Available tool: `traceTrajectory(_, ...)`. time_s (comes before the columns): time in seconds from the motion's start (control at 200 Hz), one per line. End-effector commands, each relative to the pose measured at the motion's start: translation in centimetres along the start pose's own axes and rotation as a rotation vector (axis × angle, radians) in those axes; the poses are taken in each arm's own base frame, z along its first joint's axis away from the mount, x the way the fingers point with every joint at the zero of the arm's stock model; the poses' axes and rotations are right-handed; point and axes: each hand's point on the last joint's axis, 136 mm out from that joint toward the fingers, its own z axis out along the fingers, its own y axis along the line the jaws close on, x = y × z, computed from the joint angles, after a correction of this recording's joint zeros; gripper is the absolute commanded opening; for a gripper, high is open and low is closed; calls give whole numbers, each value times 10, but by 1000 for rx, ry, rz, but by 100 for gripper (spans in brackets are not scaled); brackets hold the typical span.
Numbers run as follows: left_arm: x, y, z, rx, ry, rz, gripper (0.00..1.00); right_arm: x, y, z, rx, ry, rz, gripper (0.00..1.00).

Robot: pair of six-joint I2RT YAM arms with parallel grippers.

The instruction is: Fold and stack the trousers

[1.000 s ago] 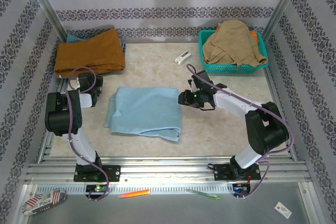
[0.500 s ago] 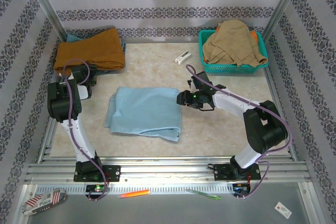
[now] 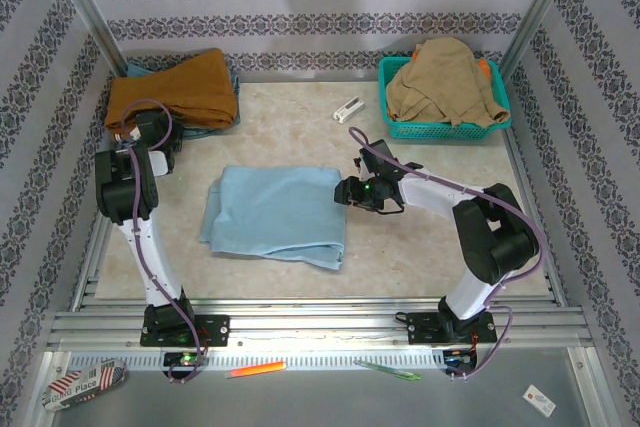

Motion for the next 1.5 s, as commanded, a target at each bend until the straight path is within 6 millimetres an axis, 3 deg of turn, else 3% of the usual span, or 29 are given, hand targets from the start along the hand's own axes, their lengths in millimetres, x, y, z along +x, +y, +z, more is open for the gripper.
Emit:
traceTrajectory(0.0, -9, -1, -1, 6, -43, 50, 0, -9, 4, -6, 2, -27, -6, 54)
traceTrajectory(0.195, 26, 26, -51, -68, -48, 40, 0, -12, 9, -10, -10, -39, -9, 54)
traceTrajectory(0.43, 107, 53, -105, -85, 14, 22, 0, -14, 13, -21, -17, -52, -30, 53)
traceTrajectory(0.615, 155, 45, -133, -37, 67, 21, 0, -5, 3, -37, -1, -69, -38, 53)
traceTrajectory(0.794, 174, 31, -157, 1, 118, 38, 0, 10, -15, -51, 19, -68, -32, 55)
traceTrajectory(0.889, 168, 29, -174, -29, 110, 65, 43, 15, -22, -58, 24, -68, -32, 59)
traceTrajectory(0.979, 160, 26, -194, -88, 112, 146, 71, 20, -23, -61, 21, -63, -40, 61)
traceTrajectory(1.034, 151, 21, -207, -129, 104, 204, 97, 23, -21, -62, 9, -59, -44, 63)
traceTrajectory(1.154, 131, 9, -242, -225, 94, 363, 100, 32, -18, -58, -4, -31, -70, 65)
traceTrajectory(1.249, 128, 5, -270, -294, 155, 496, 100, 42, -14, -49, -22, 19, -98, 68)
traceTrajectory(1.349, 150, 20, -289, -359, 345, 582, 100, 54, -6, -37, -41, 72, -147, 73)
traceTrajectory(1.439, 180, 44, -298, -407, 538, 589, 100, 61, 2, -25, -51, 108, -179, 75)
traceTrajectory(1.494, 185, 61, -303, -460, 588, 625, 100, 64, 6, -18, -58, 125, -188, 76)
